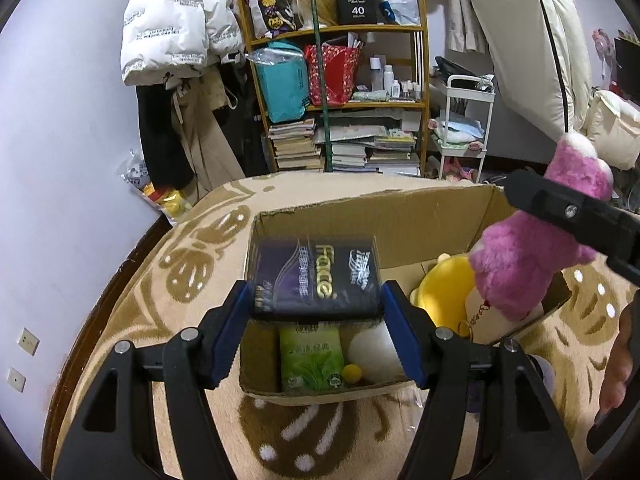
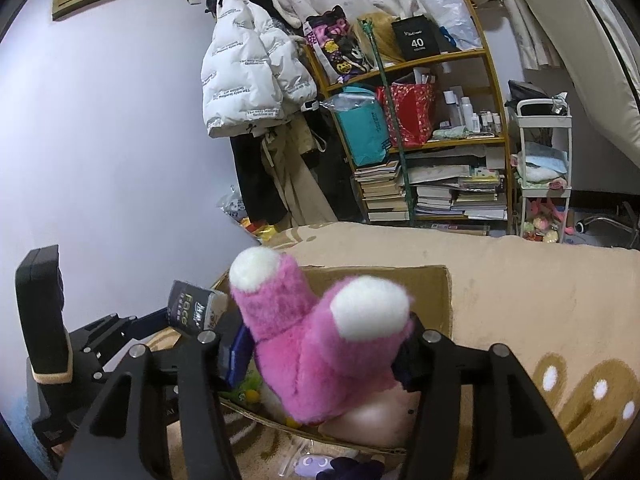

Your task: Organize soft objects

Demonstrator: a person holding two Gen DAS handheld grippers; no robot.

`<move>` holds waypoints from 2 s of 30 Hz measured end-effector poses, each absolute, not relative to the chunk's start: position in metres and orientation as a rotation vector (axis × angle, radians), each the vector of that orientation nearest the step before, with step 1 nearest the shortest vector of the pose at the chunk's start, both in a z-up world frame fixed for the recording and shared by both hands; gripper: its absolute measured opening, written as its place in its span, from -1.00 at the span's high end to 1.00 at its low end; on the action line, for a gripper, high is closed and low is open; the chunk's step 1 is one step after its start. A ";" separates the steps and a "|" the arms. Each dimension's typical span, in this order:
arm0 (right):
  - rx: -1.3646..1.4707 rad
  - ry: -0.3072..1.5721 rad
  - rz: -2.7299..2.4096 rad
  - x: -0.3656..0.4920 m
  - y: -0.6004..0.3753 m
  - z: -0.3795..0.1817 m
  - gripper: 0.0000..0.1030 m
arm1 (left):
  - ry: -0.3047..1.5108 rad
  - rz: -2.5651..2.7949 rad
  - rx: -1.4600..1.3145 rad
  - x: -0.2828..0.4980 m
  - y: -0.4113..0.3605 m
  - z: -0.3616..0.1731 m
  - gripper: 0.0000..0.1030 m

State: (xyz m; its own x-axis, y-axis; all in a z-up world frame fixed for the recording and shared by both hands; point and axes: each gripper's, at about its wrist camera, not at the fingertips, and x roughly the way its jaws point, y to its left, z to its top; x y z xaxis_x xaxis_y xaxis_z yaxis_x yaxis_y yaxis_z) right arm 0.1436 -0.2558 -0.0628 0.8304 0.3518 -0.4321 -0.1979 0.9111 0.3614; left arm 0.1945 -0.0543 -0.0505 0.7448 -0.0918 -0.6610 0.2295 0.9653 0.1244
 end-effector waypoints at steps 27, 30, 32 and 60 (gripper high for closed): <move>0.378 0.572 0.257 0.150 -0.267 -0.063 0.81 | 0.690 -0.103 0.195 0.190 -0.046 -0.042 -0.58; 0.374 0.569 0.264 0.150 -0.267 -0.064 0.81 | 0.696 -0.091 0.188 0.192 -0.043 -0.042 -0.58; 0.360 0.565 0.263 0.151 -0.264 -0.063 0.81 | 0.698 -0.085 0.182 0.194 -0.040 -0.041 -0.58; 0.231 0.559 0.258 0.146 -0.247 -0.020 0.87 | 0.723 -0.078 0.129 0.164 -0.023 -0.018 -0.71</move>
State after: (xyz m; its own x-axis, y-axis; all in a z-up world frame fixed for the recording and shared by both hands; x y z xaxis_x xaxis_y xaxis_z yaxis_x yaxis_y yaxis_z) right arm 0.1456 -0.2468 -0.0196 0.8172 0.3022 -0.4909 -0.1779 0.9422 0.2839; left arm 0.1640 -0.0230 -0.0178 0.7474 -0.0268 -0.6638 0.1160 0.9891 0.0906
